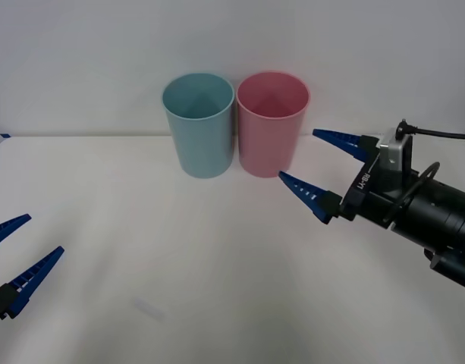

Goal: Grasp the object on the table and drop it into the matching bin: aluminum can to the light blue bin, PET bottle to the pink bin.

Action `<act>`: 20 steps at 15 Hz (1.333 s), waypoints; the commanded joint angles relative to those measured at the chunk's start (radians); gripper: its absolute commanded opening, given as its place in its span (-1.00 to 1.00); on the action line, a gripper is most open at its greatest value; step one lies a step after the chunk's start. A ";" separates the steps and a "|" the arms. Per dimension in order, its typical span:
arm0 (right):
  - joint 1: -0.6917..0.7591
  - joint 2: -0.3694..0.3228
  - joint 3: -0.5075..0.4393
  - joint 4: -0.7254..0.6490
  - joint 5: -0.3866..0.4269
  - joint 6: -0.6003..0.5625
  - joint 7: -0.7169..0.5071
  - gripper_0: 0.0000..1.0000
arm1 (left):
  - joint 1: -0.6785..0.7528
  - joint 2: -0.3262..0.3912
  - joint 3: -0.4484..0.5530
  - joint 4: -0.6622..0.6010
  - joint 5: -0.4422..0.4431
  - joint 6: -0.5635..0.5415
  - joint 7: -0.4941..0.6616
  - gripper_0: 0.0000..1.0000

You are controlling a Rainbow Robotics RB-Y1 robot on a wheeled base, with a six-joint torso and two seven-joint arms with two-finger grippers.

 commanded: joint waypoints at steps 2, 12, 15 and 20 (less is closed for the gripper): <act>0.107 0.000 -0.110 0.002 -0.014 -0.127 0.095 1.00 | 0.000 0.000 0.000 0.000 0.000 0.000 0.000 1.00; 0.375 0.113 -0.478 0.002 -0.045 -0.545 0.123 1.00 | 0.000 0.000 0.000 0.000 0.000 0.000 0.000 1.00; 0.444 0.153 -0.547 0.002 -0.053 -0.604 0.095 1.00 | 0.000 0.000 0.000 0.000 0.000 0.000 0.000 1.00; 0.533 0.155 -0.593 0.002 -0.108 -0.627 0.075 1.00 | 0.000 0.000 0.000 0.000 0.000 0.000 0.000 1.00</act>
